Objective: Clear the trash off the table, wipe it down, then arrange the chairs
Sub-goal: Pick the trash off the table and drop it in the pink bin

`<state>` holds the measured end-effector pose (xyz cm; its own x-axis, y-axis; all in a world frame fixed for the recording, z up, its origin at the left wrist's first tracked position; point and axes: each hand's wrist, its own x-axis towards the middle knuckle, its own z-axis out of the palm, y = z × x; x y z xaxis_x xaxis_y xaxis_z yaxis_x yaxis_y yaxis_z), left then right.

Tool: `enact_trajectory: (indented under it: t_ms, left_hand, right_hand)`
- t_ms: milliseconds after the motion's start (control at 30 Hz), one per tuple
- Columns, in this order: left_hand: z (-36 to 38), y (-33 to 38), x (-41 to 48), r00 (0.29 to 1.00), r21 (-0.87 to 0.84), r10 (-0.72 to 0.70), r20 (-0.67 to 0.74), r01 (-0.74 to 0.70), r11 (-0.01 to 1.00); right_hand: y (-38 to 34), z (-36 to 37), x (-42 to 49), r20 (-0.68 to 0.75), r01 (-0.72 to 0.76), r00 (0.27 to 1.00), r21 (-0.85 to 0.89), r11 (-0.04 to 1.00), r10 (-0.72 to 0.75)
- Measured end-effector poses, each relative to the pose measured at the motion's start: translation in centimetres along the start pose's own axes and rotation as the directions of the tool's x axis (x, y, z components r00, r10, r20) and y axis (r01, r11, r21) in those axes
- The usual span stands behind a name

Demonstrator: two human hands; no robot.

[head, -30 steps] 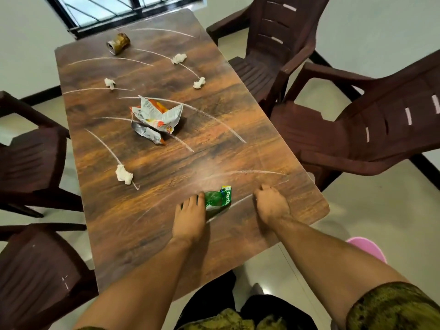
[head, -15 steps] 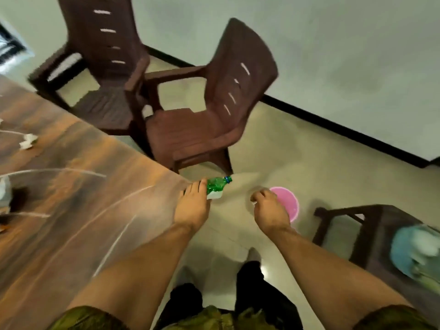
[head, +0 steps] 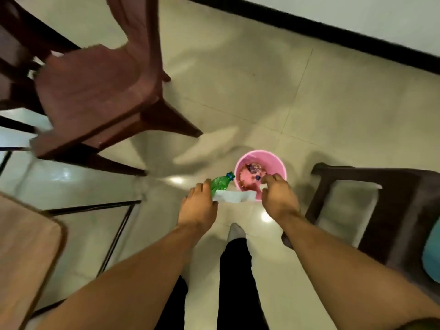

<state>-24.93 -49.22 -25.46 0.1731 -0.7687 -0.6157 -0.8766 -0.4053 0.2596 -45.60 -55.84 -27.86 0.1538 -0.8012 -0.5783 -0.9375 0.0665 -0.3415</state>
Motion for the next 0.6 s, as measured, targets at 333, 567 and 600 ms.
enact_trajectory:
  t_ms: [333,567,600]
  left_hand:
    - [8.1,2.6,9.4,0.995,0.055,0.018,0.102,-0.024,0.998]
    - [11.1,5.6,12.2,0.940,-0.435,-0.237,0.244,0.325,0.840]
    - [11.6,6.1,12.5,0.916,-0.507,-0.273,0.293,0.391,0.768]
  right_hand:
    - [6.1,6.3,10.8,0.013,0.063,0.998,-0.050,0.997,-0.062]
    - [6.1,7.7,7.0,0.328,-0.447,0.894,0.681,0.580,0.303]
    - [5.5,7.7,5.9,0.450,-0.526,0.850,0.739,0.421,0.273]
